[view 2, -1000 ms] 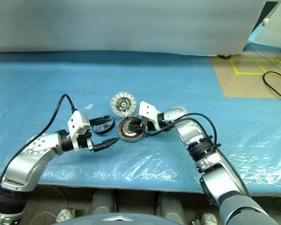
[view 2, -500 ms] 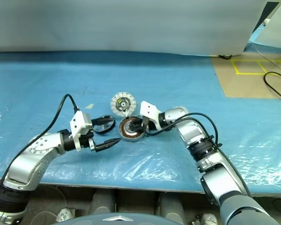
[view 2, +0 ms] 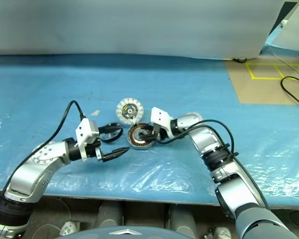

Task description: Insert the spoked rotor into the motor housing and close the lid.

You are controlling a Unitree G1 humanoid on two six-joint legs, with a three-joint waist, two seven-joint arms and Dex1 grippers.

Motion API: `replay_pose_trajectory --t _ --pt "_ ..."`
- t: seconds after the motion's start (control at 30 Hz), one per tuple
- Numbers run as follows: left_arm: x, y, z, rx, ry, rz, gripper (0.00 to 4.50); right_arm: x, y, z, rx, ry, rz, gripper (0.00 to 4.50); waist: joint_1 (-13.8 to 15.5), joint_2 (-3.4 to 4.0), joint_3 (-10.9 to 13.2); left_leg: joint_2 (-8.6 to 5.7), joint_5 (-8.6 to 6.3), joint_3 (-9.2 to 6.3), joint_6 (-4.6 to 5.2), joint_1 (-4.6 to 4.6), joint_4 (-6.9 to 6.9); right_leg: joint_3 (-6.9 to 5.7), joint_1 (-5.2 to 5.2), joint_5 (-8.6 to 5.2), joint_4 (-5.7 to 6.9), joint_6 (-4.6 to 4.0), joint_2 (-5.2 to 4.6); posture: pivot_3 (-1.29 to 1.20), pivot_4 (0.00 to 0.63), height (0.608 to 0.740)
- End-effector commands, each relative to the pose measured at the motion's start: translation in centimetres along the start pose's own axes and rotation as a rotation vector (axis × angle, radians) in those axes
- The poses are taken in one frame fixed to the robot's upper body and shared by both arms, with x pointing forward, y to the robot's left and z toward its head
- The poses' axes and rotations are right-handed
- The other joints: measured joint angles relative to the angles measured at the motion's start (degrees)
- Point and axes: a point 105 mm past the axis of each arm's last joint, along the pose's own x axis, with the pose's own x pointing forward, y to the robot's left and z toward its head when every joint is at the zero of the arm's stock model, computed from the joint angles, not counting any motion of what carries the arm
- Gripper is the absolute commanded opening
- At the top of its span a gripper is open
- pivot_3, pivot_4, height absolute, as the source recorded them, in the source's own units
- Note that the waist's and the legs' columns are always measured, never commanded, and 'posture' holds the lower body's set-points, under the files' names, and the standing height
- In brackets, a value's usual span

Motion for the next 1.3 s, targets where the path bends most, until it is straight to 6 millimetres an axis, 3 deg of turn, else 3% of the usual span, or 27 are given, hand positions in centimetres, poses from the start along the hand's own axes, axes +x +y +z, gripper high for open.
replay_pose_trajectory --t 0.03,0.47,0.57,0.73,0.8,0.97,1.3 --pt "0.1 -0.2 0.7 0.026 -0.027 -0.009 4.49 -0.2 0.0 0.8 -0.010 -0.021 -0.005 2.56 0.0 0.00 0.0 0.00 0.00 0.00 0.00 0.00 -0.01 0.00 0.00 0.00 0.00 0.00 0.00 0.00 0.150 0.740" --pt "0.2 0.0 0.7 0.021 -0.029 -0.009 4.49 -1.3 -0.3 5.8 0.029 -0.169 0.014 2.56 0.0 0.01 0.0 0.01 0.00 0.00 0.00 -0.05 -0.06 -0.01 -0.07 0.00 -0.03 0.00 0.01 0.00 0.150 0.740" --pt "0.2 0.0 0.8 0.021 -0.030 -0.009 4.49 -1.2 -0.1 5.9 0.020 -0.166 0.023 1.93 0.0 0.01 0.0 0.00 0.00 0.00 -0.01 -0.06 -0.07 -0.01 -0.07 -0.01 -0.04 -0.01 0.01 0.00 0.150 0.740" --pt "-0.9 1.1 0.8 0.030 -0.013 0.042 4.49 -0.5 0.1 6.2 0.004 -0.170 0.032 0.29 0.0 0.01 0.0 0.01 0.00 0.00 -0.01 -0.07 -0.07 -0.01 -0.07 -0.01 -0.04 -0.01 0.01 0.00 0.150 0.740" --pt "-1.9 2.1 0.7 0.038 0.004 0.080 4.49 -0.4 0.1 6.4 0.001 -0.176 0.036 0.04 -0.2 0.01 0.0 0.02 0.00 0.00 -0.01 -0.06 -0.07 -0.01 -0.08 -0.01 -0.03 -0.01 0.02 0.00 0.150 0.740" --pt "-3.5 3.3 0.5 0.057 0.040 0.132 4.49 0.1 0.4 4.8 0.019 -0.130 0.048 0.04 -0.6 0.01 0.0 -0.01 0.00 0.00 -0.01 -0.08 -0.07 -0.01 -0.09 -0.01 -0.05 0.00 0.01 0.00 0.150 0.740" --pt "-2.6 2.2 0.5 0.037 0.017 0.110 4.49 1.2 0.4 1.9 0.041 -0.058 0.038 0.04 -0.9 0.01 0.0 0.00 0.00 0.00 -0.01 -0.12 -0.07 -0.03 -0.10 -0.01 -0.05 0.00 0.00 0.00 0.150 0.740"
